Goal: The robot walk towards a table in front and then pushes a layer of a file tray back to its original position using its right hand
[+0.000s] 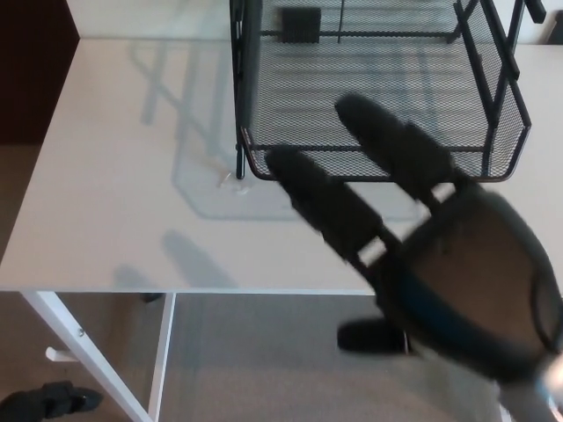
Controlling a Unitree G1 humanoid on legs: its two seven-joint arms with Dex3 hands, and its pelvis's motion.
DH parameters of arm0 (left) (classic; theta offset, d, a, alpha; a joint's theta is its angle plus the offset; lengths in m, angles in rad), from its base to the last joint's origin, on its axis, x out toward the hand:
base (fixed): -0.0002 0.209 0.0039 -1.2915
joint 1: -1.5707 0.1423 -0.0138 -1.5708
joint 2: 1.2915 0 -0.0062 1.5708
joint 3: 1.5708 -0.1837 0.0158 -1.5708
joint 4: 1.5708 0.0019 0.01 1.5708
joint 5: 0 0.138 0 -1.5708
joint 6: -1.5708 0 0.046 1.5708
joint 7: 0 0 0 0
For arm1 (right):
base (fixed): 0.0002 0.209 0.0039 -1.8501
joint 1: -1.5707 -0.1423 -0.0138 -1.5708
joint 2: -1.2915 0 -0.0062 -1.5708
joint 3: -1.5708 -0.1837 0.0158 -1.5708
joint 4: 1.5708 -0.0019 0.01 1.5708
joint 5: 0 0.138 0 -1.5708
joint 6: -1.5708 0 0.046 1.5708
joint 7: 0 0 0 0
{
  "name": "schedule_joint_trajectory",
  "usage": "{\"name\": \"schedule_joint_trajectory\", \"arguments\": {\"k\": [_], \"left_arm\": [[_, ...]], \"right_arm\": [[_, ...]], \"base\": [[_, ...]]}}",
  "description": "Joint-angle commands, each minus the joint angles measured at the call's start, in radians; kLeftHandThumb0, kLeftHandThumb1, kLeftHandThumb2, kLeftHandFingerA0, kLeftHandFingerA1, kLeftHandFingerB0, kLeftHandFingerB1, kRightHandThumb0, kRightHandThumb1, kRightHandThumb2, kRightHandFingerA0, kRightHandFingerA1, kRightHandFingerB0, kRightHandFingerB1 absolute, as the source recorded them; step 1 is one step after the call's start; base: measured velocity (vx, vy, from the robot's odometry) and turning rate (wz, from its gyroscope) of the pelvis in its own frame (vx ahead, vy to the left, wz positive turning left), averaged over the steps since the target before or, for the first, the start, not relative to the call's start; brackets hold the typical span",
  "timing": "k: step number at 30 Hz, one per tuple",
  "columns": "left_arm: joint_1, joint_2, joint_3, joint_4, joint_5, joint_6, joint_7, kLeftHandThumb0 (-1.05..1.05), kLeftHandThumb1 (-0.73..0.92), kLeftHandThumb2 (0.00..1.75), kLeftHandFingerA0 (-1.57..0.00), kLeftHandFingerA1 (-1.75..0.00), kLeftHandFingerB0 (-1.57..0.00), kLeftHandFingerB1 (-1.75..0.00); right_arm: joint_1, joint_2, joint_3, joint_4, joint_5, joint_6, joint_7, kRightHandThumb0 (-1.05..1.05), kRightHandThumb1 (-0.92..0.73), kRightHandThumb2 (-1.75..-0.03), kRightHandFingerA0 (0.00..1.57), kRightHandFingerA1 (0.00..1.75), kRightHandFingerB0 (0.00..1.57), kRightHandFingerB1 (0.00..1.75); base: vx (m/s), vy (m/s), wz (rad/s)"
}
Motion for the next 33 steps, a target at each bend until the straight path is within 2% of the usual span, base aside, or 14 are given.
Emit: {"name": "schedule_joint_trajectory", "arguments": {"k": [1,5,10,13,14,17,18,19,21,24,25,27,28,33], "left_arm": [[0.008,0.012,-0.002,0.011,0.015,-0.004,0.003,-0.29,0.68,0.61,-0.49,-0.41,-0.33,-0.35],[0.033,0.009,0.003,0.017,0.006,-0.042,0.008,-0.27,0.68,0.60,-0.50,-0.43,-0.33,-0.36],[0.076,-0.013,0.025,-0.024,-0.028,-0.049,0.009,-0.29,0.67,0.60,-0.49,-0.42,-0.34,-0.36],[0.091,-0.014,0.028,-0.033,-0.031,-0.058,0.010,-0.29,0.68,0.60,-0.49,-0.42,-0.33,-0.36],[0.115,-0.008,0.025,-0.036,-0.028,-0.084,0.008,-0.30,0.68,0.61,-0.49,-0.42,-0.33,-0.36],[0.134,-0.019,0.018,-0.044,-0.027,-0.078,0.008,-0.29,0.68,0.61,-0.48,-0.42,-0.33,-0.36],[0.134,-0.021,0.017,-0.049,-0.025,-0.071,0.009,-0.29,0.68,0.61,-0.47,-0.42,-0.32,-0.36],[0.131,-0.019,0.016,-0.054,-0.014,-0.071,0.018,-0.29,0.69,0.61,-0.49,-0.41,-0.34,-0.36],[0.120,-0.015,0.019,-0.055,0.002,-0.070,0.036,-0.28,0.69,0.61,-0.50,-0.41,-0.34,-0.36],[0.105,-0.019,0.030,-0.043,-0.015,-0.071,0.028,-0.28,0.69,0.60,-0.50,-0.42,-0.33,-0.36],[0.101,-0.019,0.035,-0.046,-0.019,-0.056,0.025,-0.28,0.69,0.60,-0.50,-0.42,-0.33,-0.36],[0.100,-0.018,0.036,-0.044,-0.019,-0.050,0.023,-0.28,0.68,0.60,-0.50,-0.42,-0.33,-0.36],[0.102,-0.016,0.033,-0.038,-0.016,-0.055,0.022,-0.29,0.68,0.60,-0.50,-0.42,-0.33,-0.36],[0.114,-0.019,0.020,-0.032,-0.009,-0.051,0.018,-0.28,0.68,0.60,-0.49,-0.42,-0.33,-0.36]], "right_arm": [[0.438,-0.027,-0.201,-0.174,0.369,-0.199,-0.175,-0.85,-0.59,-0.88,0.00,0.00,0.00,0.00],[0.639,-0.014,-0.309,-0.134,0.479,-0.288,-0.266,-0.88,-0.59,-0.88,0.00,0.00,0.00,0.00],[0.883,0.067,-0.445,0.044,0.770,-0.385,-0.240,-0.79,-0.55,-0.82,0.00,0.00,0.00,0.00],[0.883,0.101,-0.444,0.128,0.787,-0.396,-0.251,-0.86,-0.59,-0.88,0.00,0.02,0.00,0.00],[0.834,0.130,-0.408,0.305,0.804,-0.444,-0.277,-0.82,-0.59,-0.91,0.00,0.06,0.00,0.07],[0.797,0.177,-0.397,0.456,0.858,-0.484,-0.262,-0.76,-0.54,-0.88,0.01,0.09,0.00,0.11],[0.771,0.198,-0.395,0.510,0.878,-0.491,-0.253,-0.73,-0.51,-0.86,0.05,0.16,0.03,0.14],[0.731,0.212,-0.391,0.581,0.867,-0.494,-0.252,-0.78,-0.50,-0.82,0.09,0.22,0.07,0.06],[0.644,0.229,-0.389,0.713,0.839,-0.497,-0.239,-0.75,-0.49,-0.82,0.07,0.29,0.06,0.08],[0.570,0.274,-0.418,0.814,0.901,-0.401,-0.138,-0.80,-0.52,-0.86,0.08,0.31,0.07,0.15],[0.536,0.309,-0.442,0.843,0.964,-0.311,-0.058,-0.83,-0.54,-0.88,0.09,0.22,0.09,0.14],[0.513,0.328,-0.462,0.878,0.983,-0.258,-0.024,-0.81,-0.53,-0.89,0.03,0.37,0.12,0.22],[0.512,0.333,-0.474,0.897,0.982,-0.242,-0.013,-0.85,-0.55,-0.87,0.10,0.24,0.12,0.09],[0.520,0.325,-0.486,0.958,0.961,-0.310,-0.018,-0.84,-0.55,-0.89,0.06,0.19,0.05,0.05]], "base": [[0.00,0.000,0.00],[0.00,0.000,0.00],[0.00,0.000,0.00],[0.00,0.000,0.00],[0.00,0.000,0.00],[0.00,0.000,0.00],[0.00,0.000,0.00],[0.00,0.000,0.00],[0.00,0.000,0.00],[0.00,0.000,0.00],[0.00,0.000,0.00],[0.00,0.000,0.00],[0.00,0.000,0.00],[0.00,0.000,0.00]]}}
